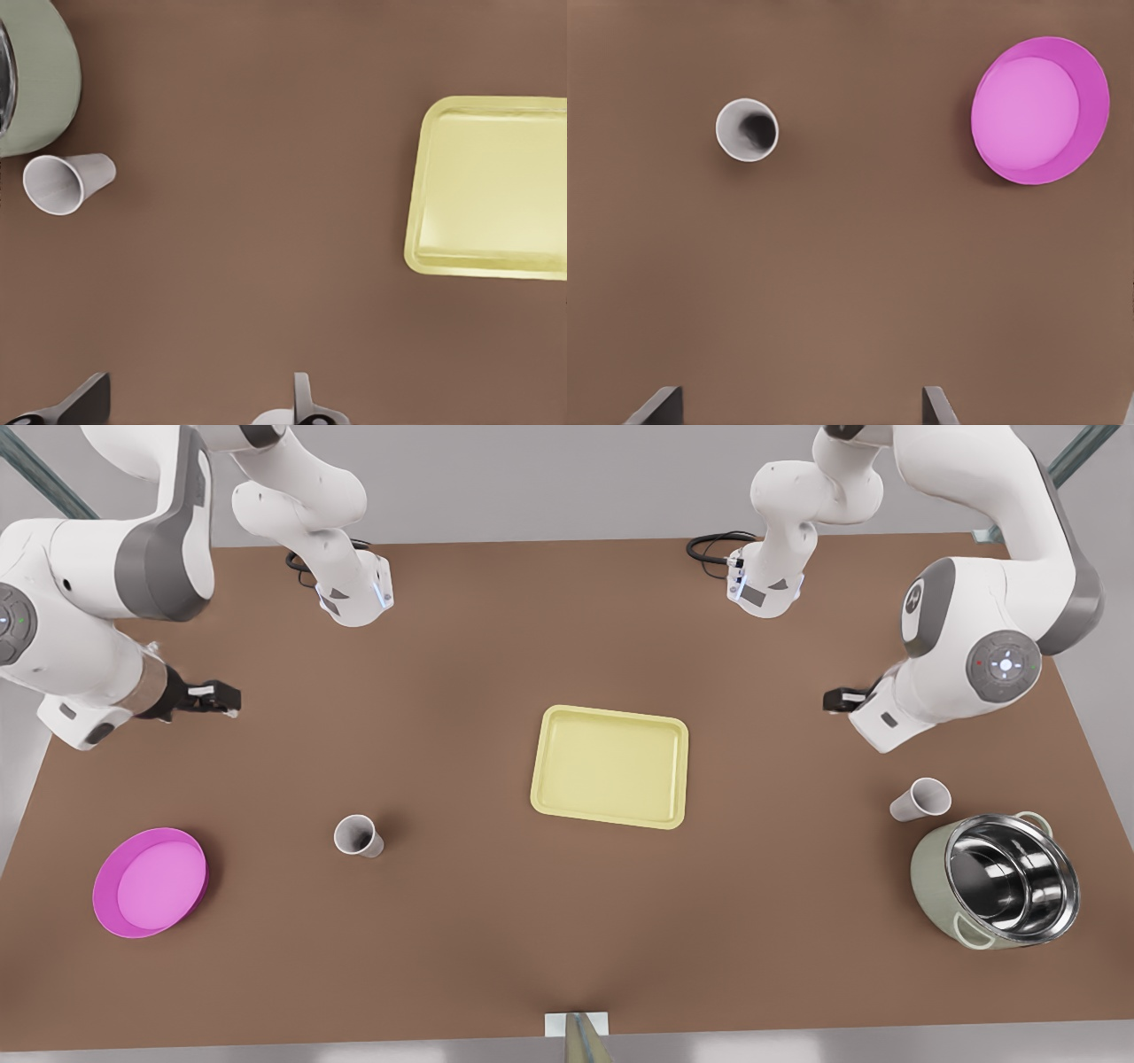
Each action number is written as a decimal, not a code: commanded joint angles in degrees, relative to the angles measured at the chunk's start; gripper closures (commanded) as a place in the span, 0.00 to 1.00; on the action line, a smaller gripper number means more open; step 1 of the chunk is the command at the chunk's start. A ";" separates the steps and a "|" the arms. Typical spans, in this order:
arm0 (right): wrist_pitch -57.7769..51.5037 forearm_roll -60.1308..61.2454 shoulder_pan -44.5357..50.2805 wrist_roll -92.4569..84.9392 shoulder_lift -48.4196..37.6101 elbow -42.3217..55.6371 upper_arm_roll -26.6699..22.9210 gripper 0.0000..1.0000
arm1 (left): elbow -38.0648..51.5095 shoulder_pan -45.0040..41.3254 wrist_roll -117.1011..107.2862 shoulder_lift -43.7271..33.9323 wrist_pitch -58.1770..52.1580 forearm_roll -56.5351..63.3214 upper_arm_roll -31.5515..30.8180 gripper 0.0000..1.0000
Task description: Use both arms to respectively pick up the white IKEA cups from the middle-left and middle-right positions, then place the white IKEA cups onto the middle-middle tray, ensuring that the cups remain upright and do not tip over
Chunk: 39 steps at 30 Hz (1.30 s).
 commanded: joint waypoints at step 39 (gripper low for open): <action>51.78 9.00 1.42 -4.02 22.00 -20.53 1.00 0.00 | -21.87 15.78 10.44 18.78 49.12 -0.40 8.02 0.77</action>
